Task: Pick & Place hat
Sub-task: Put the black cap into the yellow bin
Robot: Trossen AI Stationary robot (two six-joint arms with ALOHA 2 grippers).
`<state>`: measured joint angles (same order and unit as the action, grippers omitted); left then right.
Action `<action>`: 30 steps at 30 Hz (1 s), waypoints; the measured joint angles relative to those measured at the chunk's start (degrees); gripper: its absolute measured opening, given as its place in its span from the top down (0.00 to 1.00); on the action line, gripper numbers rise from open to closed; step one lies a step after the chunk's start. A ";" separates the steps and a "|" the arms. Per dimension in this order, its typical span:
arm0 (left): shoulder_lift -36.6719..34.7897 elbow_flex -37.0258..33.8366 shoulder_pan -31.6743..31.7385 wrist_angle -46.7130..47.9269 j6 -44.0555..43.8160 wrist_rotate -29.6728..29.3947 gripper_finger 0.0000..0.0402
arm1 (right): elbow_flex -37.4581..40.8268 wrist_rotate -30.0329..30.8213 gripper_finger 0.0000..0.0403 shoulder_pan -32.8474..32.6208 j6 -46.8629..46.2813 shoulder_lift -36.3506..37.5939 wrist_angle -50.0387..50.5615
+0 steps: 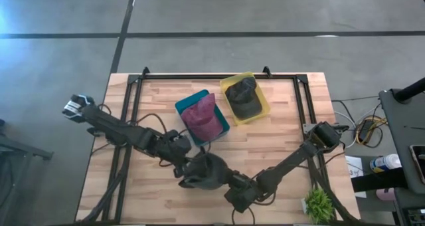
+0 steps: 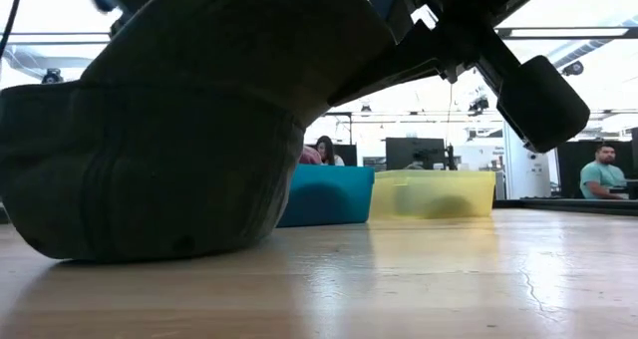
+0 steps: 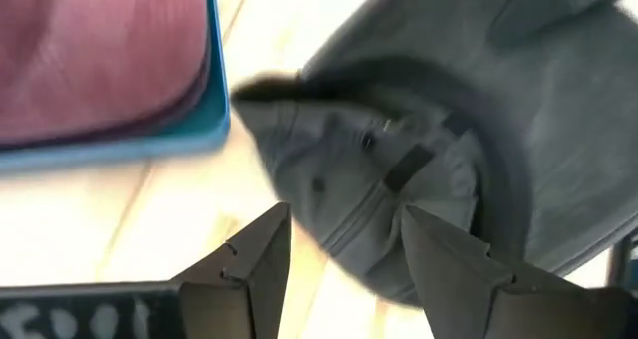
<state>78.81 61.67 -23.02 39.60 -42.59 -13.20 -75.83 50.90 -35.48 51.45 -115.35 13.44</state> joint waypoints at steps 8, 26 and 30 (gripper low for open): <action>3.93 -11.17 -0.31 -16.20 1.99 5.77 0.54 | -0.42 0.07 0.97 0.02 -0.03 0.01 -0.30; 15.93 -10.19 -0.40 -37.74 -2.30 9.74 0.54 | -0.53 -1.36 0.97 0.78 0.92 0.11 -0.51; 14.68 -5.90 -0.49 -34.71 0.47 9.89 0.54 | -0.74 -1.08 0.97 0.75 1.03 0.47 -0.81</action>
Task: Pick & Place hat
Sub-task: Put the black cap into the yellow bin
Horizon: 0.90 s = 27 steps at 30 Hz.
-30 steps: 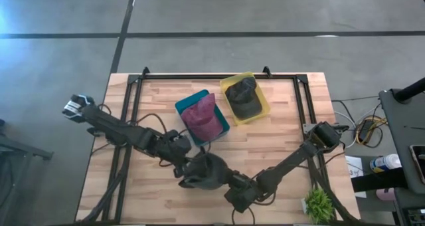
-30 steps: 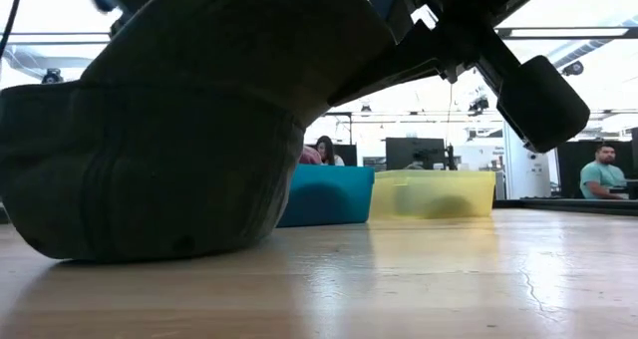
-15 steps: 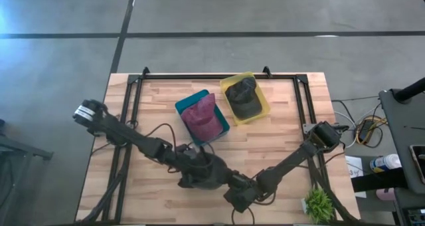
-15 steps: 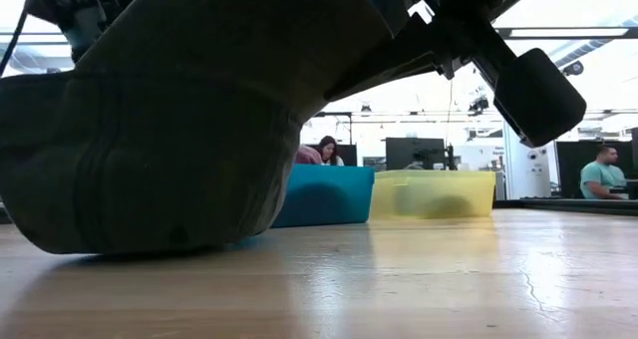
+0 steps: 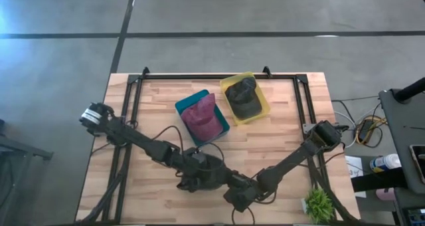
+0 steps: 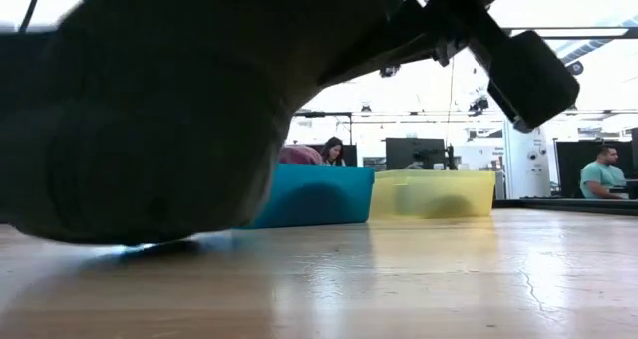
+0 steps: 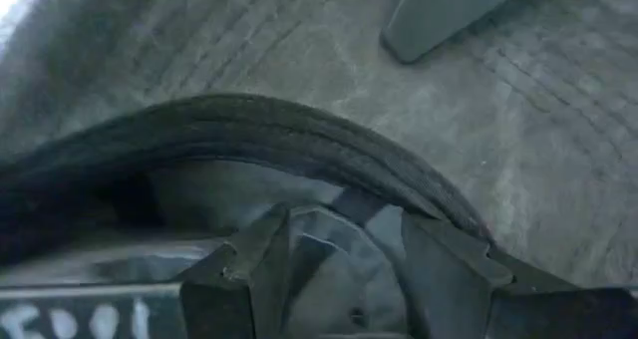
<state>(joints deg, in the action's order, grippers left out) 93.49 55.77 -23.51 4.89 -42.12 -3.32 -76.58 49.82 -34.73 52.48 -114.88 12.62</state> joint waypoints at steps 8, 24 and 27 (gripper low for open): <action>-3.94 7.48 -0.87 16.19 0.08 -1.05 0.54 | -0.56 0.99 0.97 -0.43 0.27 -0.36 0.52; -14.38 24.95 -7.49 29.78 1.76 -28.49 0.54 | -0.98 17.49 0.97 -6.19 -6.55 -0.03 0.50; -15.46 28.04 -9.83 30.02 4.61 -38.06 0.54 | -0.98 23.34 0.97 -7.64 -10.43 0.03 0.44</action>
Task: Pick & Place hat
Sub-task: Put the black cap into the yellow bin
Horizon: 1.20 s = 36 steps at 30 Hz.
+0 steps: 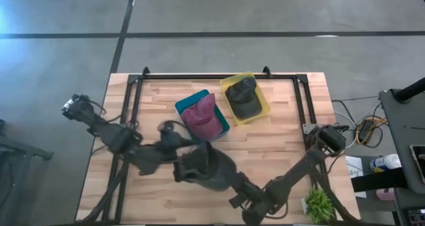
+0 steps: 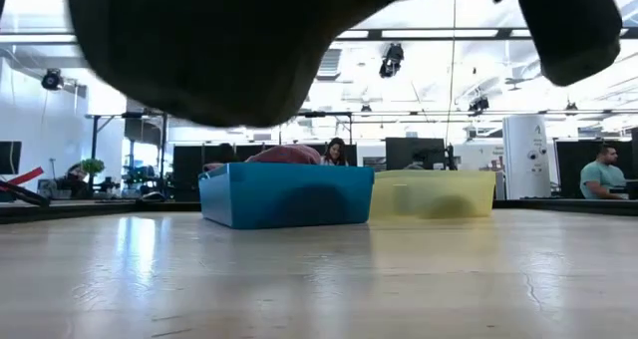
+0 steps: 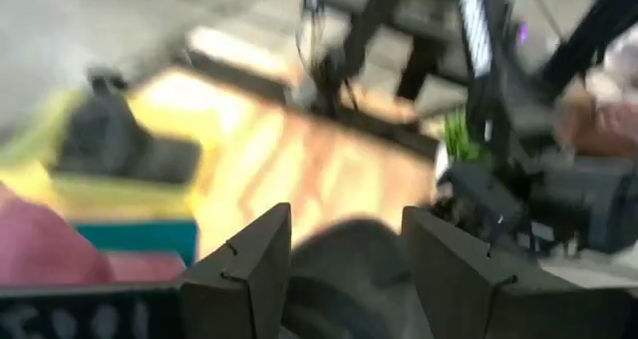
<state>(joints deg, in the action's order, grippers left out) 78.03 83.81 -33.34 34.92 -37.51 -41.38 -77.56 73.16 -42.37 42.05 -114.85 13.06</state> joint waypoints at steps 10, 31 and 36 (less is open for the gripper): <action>-0.63 3.39 -2.52 2.10 2.94 -7.06 0.54 | -2.20 15.28 0.97 -2.33 -17.16 0.09 -0.01; -0.40 -8.81 -2.84 8.71 -10.98 -7.23 0.54 | 3.60 16.80 0.97 4.14 -90.46 9.70 4.71; -0.59 -13.46 -1.40 9.86 -7.20 -7.37 0.54 | 10.14 16.79 0.97 11.25 -109.73 13.26 12.62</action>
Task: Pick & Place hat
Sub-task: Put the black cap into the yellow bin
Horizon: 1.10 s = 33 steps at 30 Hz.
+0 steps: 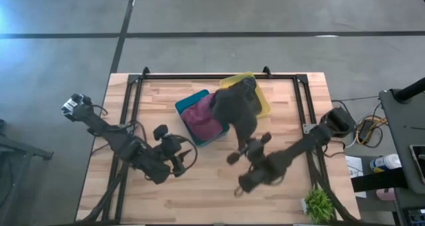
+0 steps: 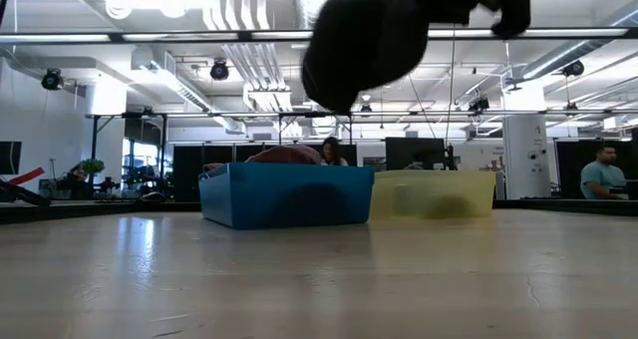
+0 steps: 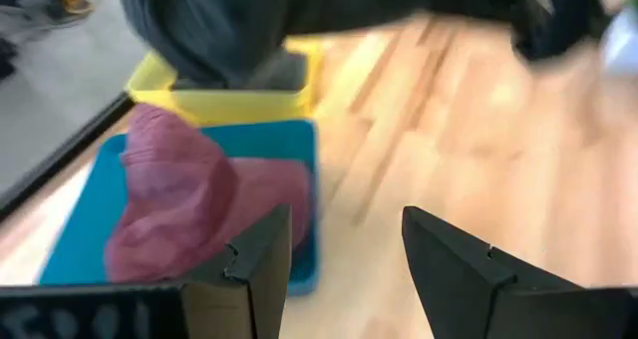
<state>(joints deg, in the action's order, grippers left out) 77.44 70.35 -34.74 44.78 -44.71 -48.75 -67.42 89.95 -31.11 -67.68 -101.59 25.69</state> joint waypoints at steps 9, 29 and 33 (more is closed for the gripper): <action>-6.48 -7.54 5.01 1.04 11.89 5.42 0.54 | 14.77 -1.69 0.97 10.61 -25.62 7.94 -2.96; -19.52 -12.77 13.37 -6.83 20.74 10.06 0.54 | 30.07 -16.22 0.97 24.31 -33.66 7.74 -38.18; -18.80 -13.02 13.42 -7.55 20.72 9.89 0.54 | 30.09 -17.41 0.97 25.16 -37.25 7.81 -38.20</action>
<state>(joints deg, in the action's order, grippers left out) 58.64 57.34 -21.32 37.23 -23.99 -38.85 -37.32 72.54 -5.96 -104.93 -93.78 -12.51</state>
